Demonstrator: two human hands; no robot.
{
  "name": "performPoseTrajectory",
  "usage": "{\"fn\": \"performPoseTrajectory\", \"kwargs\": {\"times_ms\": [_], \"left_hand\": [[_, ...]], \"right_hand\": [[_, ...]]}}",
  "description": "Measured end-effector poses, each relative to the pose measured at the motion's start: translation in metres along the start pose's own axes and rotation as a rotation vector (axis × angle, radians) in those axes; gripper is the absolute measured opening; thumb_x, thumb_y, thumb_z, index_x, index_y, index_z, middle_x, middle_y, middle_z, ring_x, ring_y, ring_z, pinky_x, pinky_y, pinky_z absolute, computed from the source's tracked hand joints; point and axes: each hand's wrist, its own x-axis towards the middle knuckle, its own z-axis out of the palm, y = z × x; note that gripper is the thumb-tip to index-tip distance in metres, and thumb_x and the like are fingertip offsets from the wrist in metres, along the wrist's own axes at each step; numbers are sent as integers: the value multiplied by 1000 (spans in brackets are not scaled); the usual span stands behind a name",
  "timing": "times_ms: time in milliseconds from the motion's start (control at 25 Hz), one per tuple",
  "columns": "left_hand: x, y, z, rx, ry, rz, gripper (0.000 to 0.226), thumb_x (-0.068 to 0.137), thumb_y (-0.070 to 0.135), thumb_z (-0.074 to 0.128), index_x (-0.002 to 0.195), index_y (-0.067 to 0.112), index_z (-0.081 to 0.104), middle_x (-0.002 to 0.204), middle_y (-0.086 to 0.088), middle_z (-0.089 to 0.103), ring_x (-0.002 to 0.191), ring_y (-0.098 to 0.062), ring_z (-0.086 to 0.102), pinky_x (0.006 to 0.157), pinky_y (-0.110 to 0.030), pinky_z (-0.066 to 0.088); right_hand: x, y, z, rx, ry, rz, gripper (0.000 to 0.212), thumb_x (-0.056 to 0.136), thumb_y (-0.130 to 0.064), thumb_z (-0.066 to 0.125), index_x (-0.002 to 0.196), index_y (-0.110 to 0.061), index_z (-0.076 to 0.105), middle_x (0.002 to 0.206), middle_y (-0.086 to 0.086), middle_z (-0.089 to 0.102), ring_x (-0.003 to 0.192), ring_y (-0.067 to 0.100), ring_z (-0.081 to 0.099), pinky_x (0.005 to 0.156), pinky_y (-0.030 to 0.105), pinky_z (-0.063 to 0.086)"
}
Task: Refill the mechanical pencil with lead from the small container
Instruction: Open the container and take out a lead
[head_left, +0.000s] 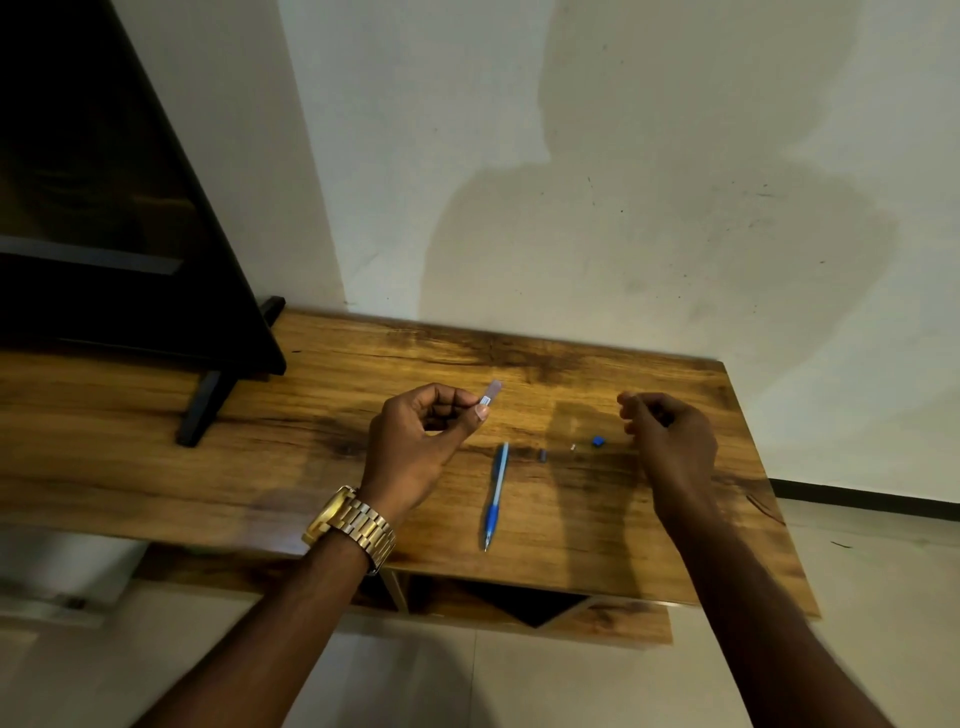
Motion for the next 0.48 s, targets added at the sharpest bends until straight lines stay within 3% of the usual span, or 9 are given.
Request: {"fn": "performPoseTrajectory", "kwargs": {"times_ms": [80,160,280,480], "left_hand": [[-2,3,2,-15,-11,-20,16,88,30,88,102,28,82,101,4,84,100,-18,80,92,-53,66],[-4,7,5,-66,-34,-44,16,89,24,87,104,25,81,100,1,84,97,-19,82,89,-53,68],[-8,18,12,-61,-61,-6,15,90,22,86,104,25,82,101,3,85,95,-15,82,88,-49,69],[-26,44,24,159,-73,138,14,90,32,85,103,33,82,101,17,83,96,-3,79,84,-28,66]], "right_hand": [[-4,-9,9,560,-75,152,33,109,-37,60,114,-11,80,97,6,82,98,27,75,83,37,60],[-12,-16,22,956,-238,295,60,112,-50,46,134,1,69,115,15,81,112,30,77,94,37,58],[-24,-20,40,1250,-415,387,83,108,-67,32,144,2,62,141,22,71,135,33,68,116,43,49],[-42,-25,57,1517,-510,417,104,101,-80,24,153,5,52,157,28,56,151,41,50,130,49,32]]}}
